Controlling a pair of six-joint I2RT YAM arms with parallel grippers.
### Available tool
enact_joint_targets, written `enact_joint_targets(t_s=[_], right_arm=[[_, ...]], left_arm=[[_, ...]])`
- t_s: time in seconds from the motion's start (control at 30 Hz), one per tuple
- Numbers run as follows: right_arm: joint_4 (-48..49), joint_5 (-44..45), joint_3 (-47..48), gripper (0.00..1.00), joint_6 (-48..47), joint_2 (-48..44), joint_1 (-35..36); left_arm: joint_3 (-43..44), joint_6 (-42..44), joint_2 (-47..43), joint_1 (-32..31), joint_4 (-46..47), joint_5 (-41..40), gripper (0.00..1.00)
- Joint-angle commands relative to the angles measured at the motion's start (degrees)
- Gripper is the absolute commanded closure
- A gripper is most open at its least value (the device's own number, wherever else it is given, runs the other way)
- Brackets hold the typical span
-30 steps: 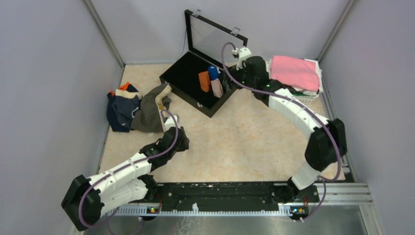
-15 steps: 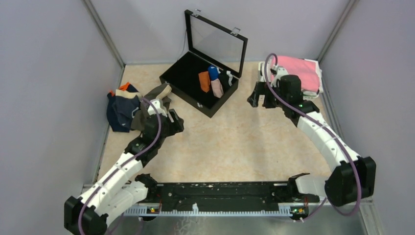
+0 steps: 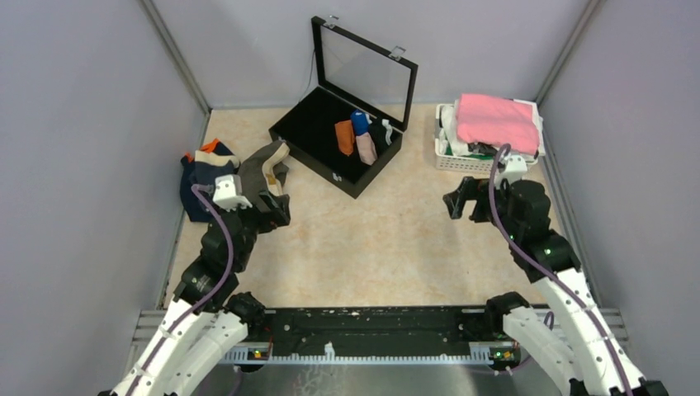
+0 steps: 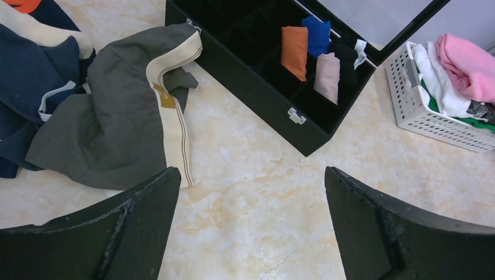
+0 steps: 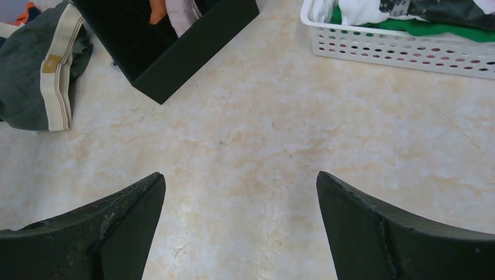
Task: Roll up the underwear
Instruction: Reset both arms
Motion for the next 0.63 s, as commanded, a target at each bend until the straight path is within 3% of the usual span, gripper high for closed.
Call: enact_joint_targets(t_s=[0.0,0.2,0.6], right_arm=[[5.1,3.4,-5.0,0.01,0.2,-8.3,-0.1],[7.8,3.4,-9.0,0.01,-0.5,-14.9,-0.1],[7.7,2.5,-9.6,0.01,-0.7,-13.2,-0.1]], left_arm=[[1.2,2.8,-1.8,0.1,-0.5,-0.8,0.01],[1.7,2.4,-0.6,0.1,-1.1,-1.4,0.01],[2.6,2.5,3.5,0.1,-1.2,0.4,0.01]])
